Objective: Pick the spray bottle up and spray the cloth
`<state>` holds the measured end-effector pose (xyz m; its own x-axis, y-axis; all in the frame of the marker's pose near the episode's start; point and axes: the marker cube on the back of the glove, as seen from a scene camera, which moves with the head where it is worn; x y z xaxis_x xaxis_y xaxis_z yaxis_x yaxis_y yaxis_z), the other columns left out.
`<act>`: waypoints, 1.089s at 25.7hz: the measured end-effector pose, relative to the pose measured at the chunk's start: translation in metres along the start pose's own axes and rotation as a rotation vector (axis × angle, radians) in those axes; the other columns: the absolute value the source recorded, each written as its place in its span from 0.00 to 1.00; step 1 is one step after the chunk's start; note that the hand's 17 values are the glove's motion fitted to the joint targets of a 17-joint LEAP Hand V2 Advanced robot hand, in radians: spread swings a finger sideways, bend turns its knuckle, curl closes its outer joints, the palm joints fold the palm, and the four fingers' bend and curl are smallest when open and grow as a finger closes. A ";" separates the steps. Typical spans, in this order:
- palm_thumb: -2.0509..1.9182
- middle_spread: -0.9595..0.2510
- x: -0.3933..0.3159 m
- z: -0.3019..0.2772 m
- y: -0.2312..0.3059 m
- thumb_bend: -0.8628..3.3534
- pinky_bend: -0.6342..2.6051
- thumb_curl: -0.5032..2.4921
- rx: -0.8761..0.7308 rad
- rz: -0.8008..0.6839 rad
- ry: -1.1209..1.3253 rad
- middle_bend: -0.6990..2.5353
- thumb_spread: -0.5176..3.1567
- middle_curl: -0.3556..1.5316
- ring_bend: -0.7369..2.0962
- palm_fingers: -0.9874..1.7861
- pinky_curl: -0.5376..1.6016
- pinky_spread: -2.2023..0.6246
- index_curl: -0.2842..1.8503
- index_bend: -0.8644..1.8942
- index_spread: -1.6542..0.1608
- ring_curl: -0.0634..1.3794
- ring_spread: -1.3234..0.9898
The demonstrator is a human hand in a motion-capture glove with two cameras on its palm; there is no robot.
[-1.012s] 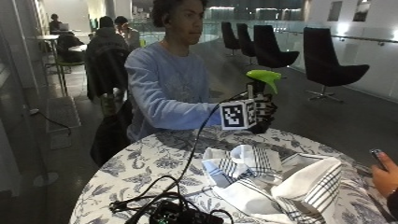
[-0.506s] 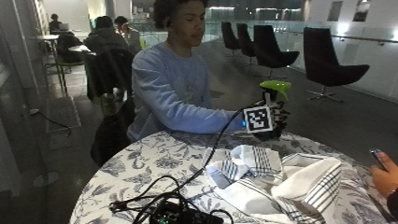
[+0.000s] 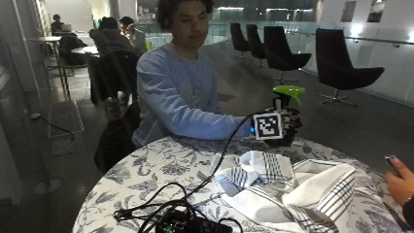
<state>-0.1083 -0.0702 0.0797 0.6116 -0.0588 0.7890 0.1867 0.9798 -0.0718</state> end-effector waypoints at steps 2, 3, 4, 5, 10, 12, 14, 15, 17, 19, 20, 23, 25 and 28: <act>0.72 0.74 -0.009 -0.005 0.009 0.20 0.24 0.37 0.018 -0.001 -0.017 0.33 0.41 0.44 0.39 0.66 0.35 0.84 0.36 0.36 0.79 0.31 0.56; 0.72 0.75 -0.016 -0.010 0.016 0.20 0.26 0.36 0.036 -0.008 -0.020 0.31 0.41 0.43 0.38 0.60 0.36 0.84 0.35 0.34 0.78 0.31 0.56; 0.72 0.76 -0.023 -0.016 0.024 0.20 0.26 0.36 0.057 -0.021 -0.009 0.31 0.41 0.44 0.38 0.59 0.37 0.84 0.35 0.35 0.78 0.32 0.56; 0.72 0.76 -0.031 -0.023 0.035 0.20 0.27 0.36 0.074 -0.039 0.023 0.31 0.42 0.43 0.38 0.58 0.37 0.84 0.34 0.33 0.77 0.31 0.57; 0.71 0.77 -0.047 -0.077 0.115 0.20 0.27 0.35 0.102 -0.133 0.416 0.32 0.43 0.43 0.37 0.58 0.37 0.84 0.31 0.34 0.74 0.29 0.57; 0.71 0.76 -0.046 -0.100 0.153 0.20 0.26 0.34 0.107 -0.125 0.546 0.33 0.44 0.43 0.36 0.58 0.37 0.84 0.30 0.36 0.74 0.28 0.57; 0.71 0.77 -0.043 -0.119 0.192 0.20 0.25 0.34 0.131 -0.098 0.655 0.33 0.44 0.42 0.36 0.58 0.37 0.84 0.30 0.36 0.73 0.27 0.57; 0.71 0.77 -0.042 -0.129 0.212 0.20 0.25 0.34 0.153 -0.081 0.706 0.33 0.44 0.43 0.35 0.58 0.37 0.84 0.30 0.37 0.73 0.27 0.57; 0.71 0.77 -0.037 -0.146 0.249 0.20 0.25 0.34 0.198 -0.040 0.787 0.33 0.45 0.43 0.33 0.57 0.37 0.85 0.30 0.38 0.73 0.26 0.58; 0.71 0.76 -0.031 -0.162 0.283 0.20 0.24 0.33 0.223 0.005 0.839 0.33 0.45 0.42 0.32 0.58 0.37 0.85 0.31 0.38 0.73 0.26 0.58; 0.71 0.76 -0.028 -0.169 0.298 0.20 0.24 0.33 0.228 0.028 0.859 0.33 0.45 0.42 0.32 0.58 0.37 0.85 0.31 0.38 0.73 0.25 0.58; 0.71 0.76 -0.021 -0.183 0.334 0.20 0.24 0.33 0.232 0.088 0.905 0.33 0.45 0.42 0.32 0.58 0.36 0.85 0.31 0.39 0.72 0.24 0.58; 0.71 0.76 -0.016 -0.191 0.352 0.20 0.24 0.33 0.230 0.120 0.925 0.33 0.45 0.42 0.32 0.58 0.36 0.85 0.31 0.39 0.72 0.24 0.58; 0.71 0.75 -0.008 -0.204 0.373 0.20 0.24 0.33 0.218 0.159 0.943 0.34 0.46 0.42 0.32 0.59 0.36 0.85 0.32 0.39 0.72 0.24 0.57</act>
<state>0.1136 0.2565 -0.0778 0.9984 0.0411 -0.0383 -0.0390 0.9978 0.0541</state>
